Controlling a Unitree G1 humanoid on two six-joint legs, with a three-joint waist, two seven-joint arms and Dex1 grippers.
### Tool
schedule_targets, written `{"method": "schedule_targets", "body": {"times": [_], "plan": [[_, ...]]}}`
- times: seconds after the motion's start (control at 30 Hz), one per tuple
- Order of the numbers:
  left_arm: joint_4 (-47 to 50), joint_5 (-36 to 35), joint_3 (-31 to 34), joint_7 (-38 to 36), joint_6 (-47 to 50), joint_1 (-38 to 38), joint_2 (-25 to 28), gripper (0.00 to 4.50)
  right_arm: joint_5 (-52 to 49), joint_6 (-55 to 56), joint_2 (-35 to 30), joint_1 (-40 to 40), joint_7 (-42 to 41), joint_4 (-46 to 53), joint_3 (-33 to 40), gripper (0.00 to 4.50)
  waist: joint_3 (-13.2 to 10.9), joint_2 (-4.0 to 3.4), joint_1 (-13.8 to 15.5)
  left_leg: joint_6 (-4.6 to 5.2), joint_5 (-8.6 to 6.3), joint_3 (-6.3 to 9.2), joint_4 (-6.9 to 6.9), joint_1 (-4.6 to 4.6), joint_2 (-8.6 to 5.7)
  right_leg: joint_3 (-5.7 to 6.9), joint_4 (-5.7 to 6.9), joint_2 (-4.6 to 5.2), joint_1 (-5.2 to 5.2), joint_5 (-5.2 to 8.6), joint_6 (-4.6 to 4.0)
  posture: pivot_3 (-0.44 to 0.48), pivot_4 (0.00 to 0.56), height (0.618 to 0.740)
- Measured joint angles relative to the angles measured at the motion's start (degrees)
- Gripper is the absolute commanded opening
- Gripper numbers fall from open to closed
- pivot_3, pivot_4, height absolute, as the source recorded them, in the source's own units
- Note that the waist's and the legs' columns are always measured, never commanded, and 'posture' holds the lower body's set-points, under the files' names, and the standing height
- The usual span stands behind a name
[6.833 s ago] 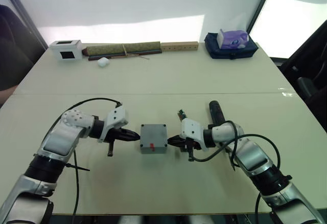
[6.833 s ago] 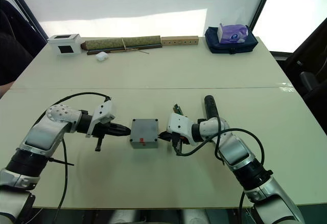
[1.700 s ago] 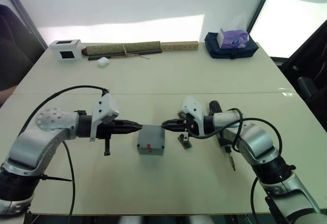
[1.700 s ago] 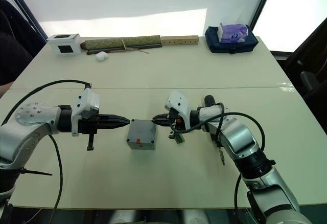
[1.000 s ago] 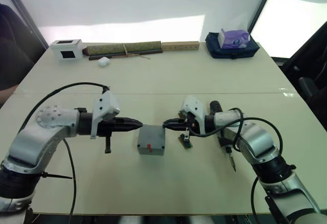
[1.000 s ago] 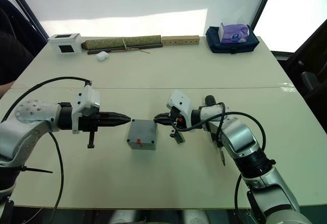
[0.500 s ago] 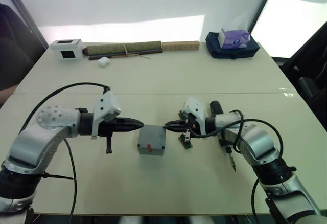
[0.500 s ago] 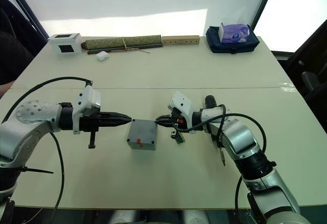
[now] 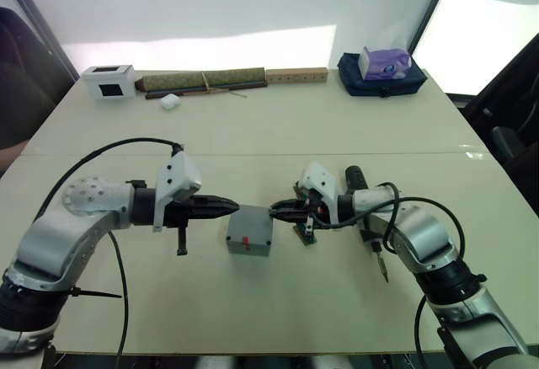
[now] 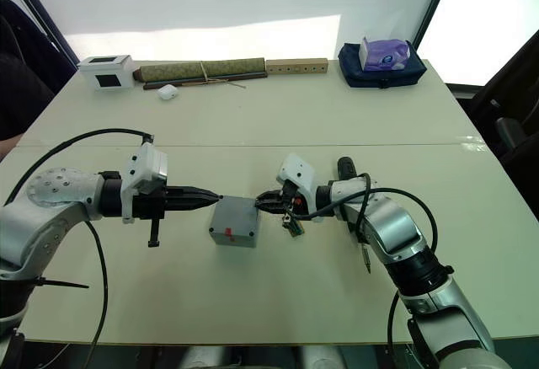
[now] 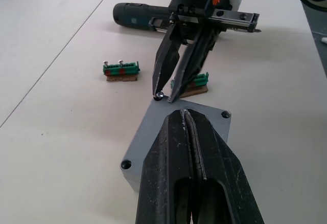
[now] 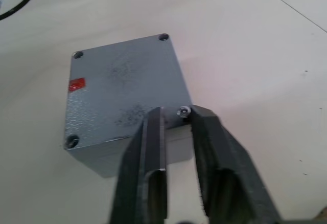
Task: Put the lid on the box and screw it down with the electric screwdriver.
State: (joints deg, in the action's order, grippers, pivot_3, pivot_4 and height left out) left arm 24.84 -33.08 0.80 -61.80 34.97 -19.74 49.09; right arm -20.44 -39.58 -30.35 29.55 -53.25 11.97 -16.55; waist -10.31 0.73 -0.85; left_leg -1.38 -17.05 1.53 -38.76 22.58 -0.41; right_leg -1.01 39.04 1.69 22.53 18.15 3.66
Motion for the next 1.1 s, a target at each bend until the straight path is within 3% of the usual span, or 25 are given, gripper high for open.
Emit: {"method": "schedule_targets", "body": {"times": [0.13, 0.17, 0.2, 0.23, 0.4, 0.6, 0.73, 0.9, 1.1], "plan": [[-0.01, -0.06, -0.04, 0.06, -0.02, -0.01, -0.35, 0.0, -0.16, -1.15, -1.41, 0.06, -0.86, 0.39, 0.11, 3.63, 0.0, 0.0, 0.01, 0.0, 0.0, 0.0, 0.0, 0.0, 0.0, 0.0, 0.0, 0.0, 0.01, 0.0, 0.0, 0.0, 0.15, 0.74], [-0.01, -0.06, -0.04, 0.06, -0.02, -0.01, -0.43, 0.0, -0.16, -1.23, -1.73, 0.07, -1.01, 0.51, 0.12, 3.84, 0.0, 0.0, 0.02, 0.0, 0.0, 0.0, 0.01, 0.0, 0.0, 0.0, 0.0, 0.0, 0.01, 0.0, 0.0, 0.0, 0.15, 0.74], [-0.01, -0.06, -0.05, 0.01, -0.08, -0.01, -0.69, 0.0, -0.14, -1.28, -2.24, 0.07, -1.1, 0.83, 0.17, 4.33, 0.0, 0.0, 0.02, 0.0, 0.0, 0.0, 0.02, 0.0, 0.0, 0.0, -0.02, 0.01, 0.01, 0.0, 0.0, 0.0, 0.15, 0.74], [-0.02, -0.07, -0.06, -0.05, -0.17, -0.02, -0.84, 0.0, -0.14, -1.37, -2.64, 0.07, -1.14, 1.19, 0.31, 4.44, 0.0, 0.0, 0.02, 0.0, 0.0, 0.0, 0.02, 0.01, 0.0, 0.0, -0.03, 0.01, 0.01, 0.0, 0.0, 0.0, 0.15, 0.74], [-0.11, -0.43, -0.09, -0.73, -0.37, -0.36, -1.13, 0.0, -2.02, -3.94, -7.47, -0.1, -1.62, 4.93, 4.51, 4.44, -0.07, -0.06, 0.15, 0.0, 0.0, 0.0, 0.06, 0.06, 0.0, 0.01, -0.08, 0.03, 0.03, 0.0, 0.0, 0.0, 0.15, 0.74], [-0.43, -2.56, 0.0, -3.52, -1.87, -3.26, -2.34, 0.0, -6.91, -18.84, -19.79, 4.35, -0.06, 9.89, 14.92, 4.44, -0.14, -0.18, 0.03, 0.0, 0.0, 0.0, 0.14, 0.13, 0.0, 0.02, -0.21, 0.06, 0.08, -0.01, -0.02, 0.0, 0.15, 0.74], [-1.31, -2.54, -1.15, -3.27, -2.32, -6.55, -4.79, 0.0, -8.06, -31.95, -27.22, 11.19, 0.18, 8.95, 12.72, 4.44, -0.26, -0.37, -0.02, 0.0, 0.0, -0.02, 0.41, 0.14, 0.0, 0.01, -0.33, 0.05, 0.19, -0.03, -0.07, 0.0, 0.15, 0.74], [-1.69, -2.47, -2.71, -4.37, -3.12, -7.57, -5.7, 0.0, -10.83, -48.38, -28.1, 20.49, 1.75, 3.27, 5.47, 4.44, -0.25, -0.45, -0.28, -0.02, 0.02, -0.07, 0.61, 0.52, 0.01, -0.06, -0.54, -0.04, 0.6, -0.07, -0.09, 0.0, 0.15, 0.74], [-4.0, -1.12, -4.64, -5.64, -5.05, -8.08, -6.6, 0.0, -23.71, -52.54, -28.99, 29.54, 13.45, -13.13, -6.85, 4.44, -0.25, -0.42, 0.21, -0.04, 0.03, -0.08, 0.52, 0.88, -0.04, 0.0, -0.78, 0.03, 0.81, -0.09, -0.07, 0.0, 0.15, 0.74]]}}
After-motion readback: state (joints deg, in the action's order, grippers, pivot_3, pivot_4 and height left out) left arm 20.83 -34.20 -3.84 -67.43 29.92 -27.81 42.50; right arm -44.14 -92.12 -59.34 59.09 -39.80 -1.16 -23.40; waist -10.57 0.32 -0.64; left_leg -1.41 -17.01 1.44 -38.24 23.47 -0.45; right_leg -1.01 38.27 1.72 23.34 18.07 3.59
